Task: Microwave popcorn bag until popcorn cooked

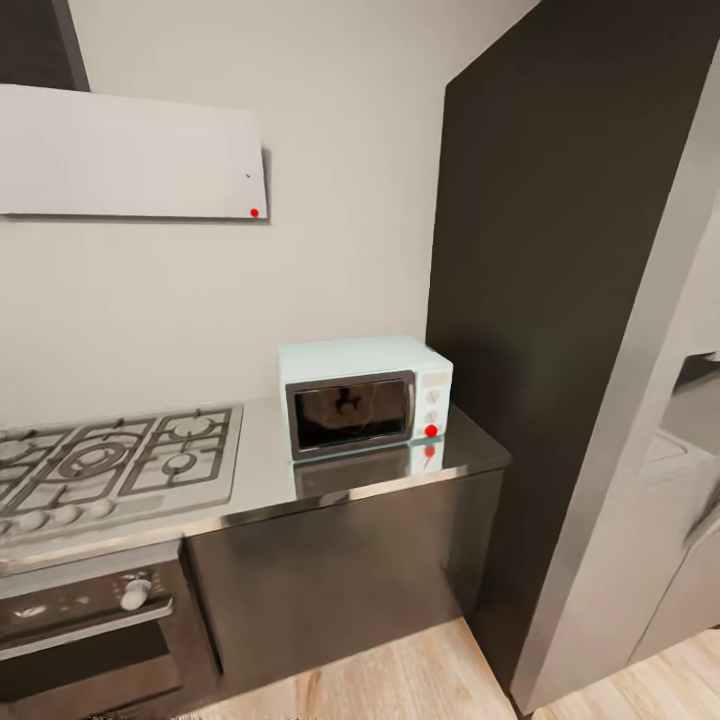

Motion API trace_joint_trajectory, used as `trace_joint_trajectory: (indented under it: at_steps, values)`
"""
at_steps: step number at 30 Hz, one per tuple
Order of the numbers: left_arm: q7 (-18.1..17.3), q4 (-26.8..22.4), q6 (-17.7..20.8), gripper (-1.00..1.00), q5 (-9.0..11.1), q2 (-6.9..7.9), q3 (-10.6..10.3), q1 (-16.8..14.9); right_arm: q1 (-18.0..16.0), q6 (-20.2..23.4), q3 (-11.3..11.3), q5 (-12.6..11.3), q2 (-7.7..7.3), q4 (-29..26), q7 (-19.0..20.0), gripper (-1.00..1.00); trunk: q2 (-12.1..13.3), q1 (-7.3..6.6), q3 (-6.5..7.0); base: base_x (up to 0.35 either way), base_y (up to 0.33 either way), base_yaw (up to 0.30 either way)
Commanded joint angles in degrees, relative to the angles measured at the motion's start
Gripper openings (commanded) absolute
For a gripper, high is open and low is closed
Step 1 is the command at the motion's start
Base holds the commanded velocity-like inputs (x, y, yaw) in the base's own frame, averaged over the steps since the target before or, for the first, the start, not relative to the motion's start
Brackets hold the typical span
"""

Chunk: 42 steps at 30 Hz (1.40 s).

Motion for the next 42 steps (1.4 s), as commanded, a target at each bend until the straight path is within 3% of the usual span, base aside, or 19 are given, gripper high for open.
trace_joint_trajectory:
  at_steps: [1, 28, 42]
  values:
    - [-0.1, 0.1, -0.2, 1.0, 0.6, -0.06, -0.5, -0.1, -0.1, -0.2, -0.5, 0.4, -0.03, 0.2, 0.1, 1.0, -0.1, 0.0, -0.07, 0.0, 0.0, 0.269]
    - [-0.1, 0.1, -0.3, 1.0, 0.5, -0.24, -0.6, -0.1, -0.1, -0.3, -0.4, 0.4, 0.1, 0.2, 0.1, 1.0, -0.1, 0.0, -0.58, 0.0, 0.0, 0.268]
    - [-0.1, 0.1, -0.3, 1.0, 0.5, -0.24, -0.6, -0.1, -0.1, -0.5, -0.4, 0.4, 0.1, 0.1, 0.1, 1.0, -0.1, 0.0, -0.63, 0.018, -0.011, 0.028]
